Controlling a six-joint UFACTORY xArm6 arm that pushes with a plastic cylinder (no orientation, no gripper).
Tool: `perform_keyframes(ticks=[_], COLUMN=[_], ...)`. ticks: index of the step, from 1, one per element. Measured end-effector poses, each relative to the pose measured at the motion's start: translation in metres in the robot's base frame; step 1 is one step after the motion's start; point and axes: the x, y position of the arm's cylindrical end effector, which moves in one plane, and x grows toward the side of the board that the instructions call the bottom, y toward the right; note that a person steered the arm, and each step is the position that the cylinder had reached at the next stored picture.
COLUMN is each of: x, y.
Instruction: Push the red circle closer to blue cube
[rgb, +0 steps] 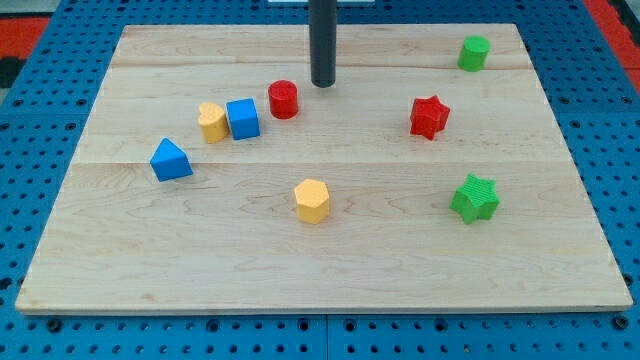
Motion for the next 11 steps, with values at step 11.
perform_keyframes(ticks=[11], x=[0.012], y=[-0.103])
